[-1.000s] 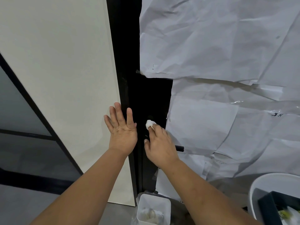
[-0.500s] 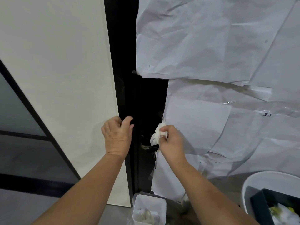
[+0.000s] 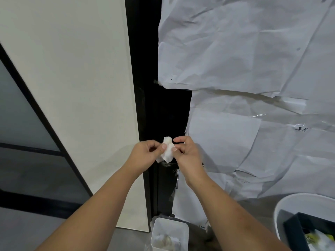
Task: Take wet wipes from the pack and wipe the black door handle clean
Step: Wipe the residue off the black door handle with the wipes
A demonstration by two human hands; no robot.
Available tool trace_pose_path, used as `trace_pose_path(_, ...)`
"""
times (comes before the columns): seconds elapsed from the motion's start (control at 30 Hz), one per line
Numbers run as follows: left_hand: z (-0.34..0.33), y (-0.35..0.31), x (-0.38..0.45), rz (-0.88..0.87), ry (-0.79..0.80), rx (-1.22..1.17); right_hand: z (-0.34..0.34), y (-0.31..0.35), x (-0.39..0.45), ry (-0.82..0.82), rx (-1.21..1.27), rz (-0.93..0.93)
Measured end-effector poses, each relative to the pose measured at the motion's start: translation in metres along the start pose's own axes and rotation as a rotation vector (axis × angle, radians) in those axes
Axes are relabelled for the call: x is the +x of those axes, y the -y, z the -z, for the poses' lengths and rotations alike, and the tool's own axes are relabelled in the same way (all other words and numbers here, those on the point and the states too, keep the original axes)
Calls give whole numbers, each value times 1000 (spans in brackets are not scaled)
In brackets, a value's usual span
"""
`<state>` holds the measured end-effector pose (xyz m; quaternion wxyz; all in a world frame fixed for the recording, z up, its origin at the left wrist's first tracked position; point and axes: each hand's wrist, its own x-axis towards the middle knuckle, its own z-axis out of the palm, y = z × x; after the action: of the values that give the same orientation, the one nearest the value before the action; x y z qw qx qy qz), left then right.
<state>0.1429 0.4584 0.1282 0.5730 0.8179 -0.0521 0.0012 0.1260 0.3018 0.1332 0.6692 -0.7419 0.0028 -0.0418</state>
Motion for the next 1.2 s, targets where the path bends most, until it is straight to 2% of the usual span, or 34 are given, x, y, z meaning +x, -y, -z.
trace_pose_path(0.23, 0, -2, -8, 85, -129, -220, 4, -12, 4, -82, -293, 39)
trace_pose_path(0.37, -1, 1, -11, 121, -193, -241, 9, -19, 5, -150, -625, 110)
trace_pose_path(0.43, -4, 3, -14, 147, -157, -269, 12, -21, 3, -165, -800, 165)
trace_pose_path(0.57, -17, 3, -21, 129, 11, -277, 6, -19, -5, -151, -1062, 338)
trace_pose_path(0.73, -21, 4, -19, 124, -23, -330, -5, -18, -13, -136, -1145, 464)
trace_pose_path(0.9, -19, 15, -13, 157, -122, -262, -1, -25, -15, -91, -1149, 445)
trace_pose_path(1.07, -18, 47, -15, 311, -172, -247, 22, -37, -5, -252, -1154, 416)
trace_pose_path(1.2, -30, 77, -13, 450, -247, -233, 28, -49, -4, -134, -1175, 408)
